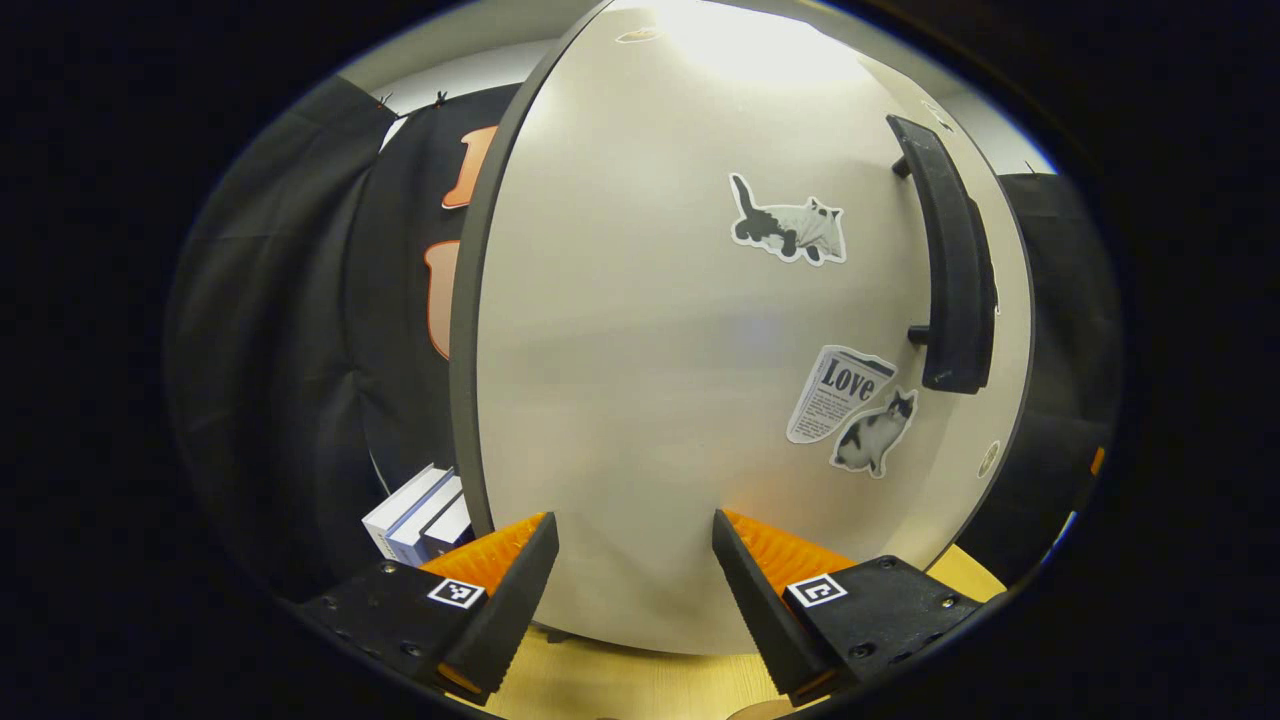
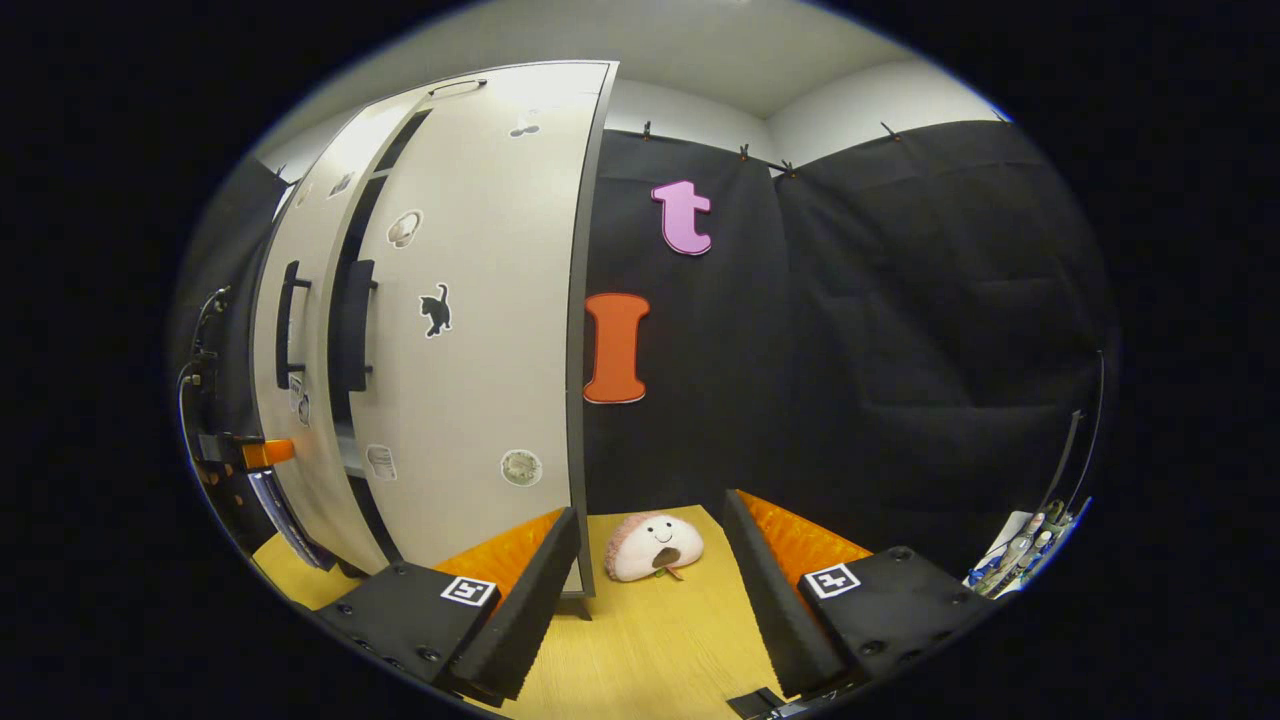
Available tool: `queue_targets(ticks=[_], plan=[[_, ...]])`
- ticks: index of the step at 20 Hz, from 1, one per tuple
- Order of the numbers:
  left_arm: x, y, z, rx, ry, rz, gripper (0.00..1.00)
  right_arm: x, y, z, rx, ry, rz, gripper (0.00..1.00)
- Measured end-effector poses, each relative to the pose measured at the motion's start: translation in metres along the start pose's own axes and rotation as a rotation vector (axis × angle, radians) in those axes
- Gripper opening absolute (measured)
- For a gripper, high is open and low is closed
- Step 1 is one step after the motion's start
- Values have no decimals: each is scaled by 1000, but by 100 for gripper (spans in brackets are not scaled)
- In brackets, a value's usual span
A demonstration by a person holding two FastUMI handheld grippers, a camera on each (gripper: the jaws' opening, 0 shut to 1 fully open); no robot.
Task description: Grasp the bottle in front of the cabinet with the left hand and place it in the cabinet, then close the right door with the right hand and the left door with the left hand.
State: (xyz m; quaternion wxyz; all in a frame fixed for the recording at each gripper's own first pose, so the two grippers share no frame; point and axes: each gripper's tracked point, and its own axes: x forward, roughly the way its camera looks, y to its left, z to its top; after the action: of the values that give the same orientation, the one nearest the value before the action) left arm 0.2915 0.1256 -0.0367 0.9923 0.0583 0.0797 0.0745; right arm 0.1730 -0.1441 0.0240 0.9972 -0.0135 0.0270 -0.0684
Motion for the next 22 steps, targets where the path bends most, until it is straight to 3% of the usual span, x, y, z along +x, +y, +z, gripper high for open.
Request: queue_targets(ticks=[6, 16, 18, 22], plan=[[-19, -9, 14, -36, -7, -5, 95, -3, -1, 8, 2, 3, 16, 96], [-124, -29, 109, -8, -122, -71, 92, -28, -7, 67, 9, -58, 108, 96], [-148, -32, 128, -15, -156, -74, 95, -34, -11, 83, 9, -94, 126, 92], [-187, -40, 152, 0, -191, -65, 95, -46, -30, 103, -14, -129, 134, 95]])
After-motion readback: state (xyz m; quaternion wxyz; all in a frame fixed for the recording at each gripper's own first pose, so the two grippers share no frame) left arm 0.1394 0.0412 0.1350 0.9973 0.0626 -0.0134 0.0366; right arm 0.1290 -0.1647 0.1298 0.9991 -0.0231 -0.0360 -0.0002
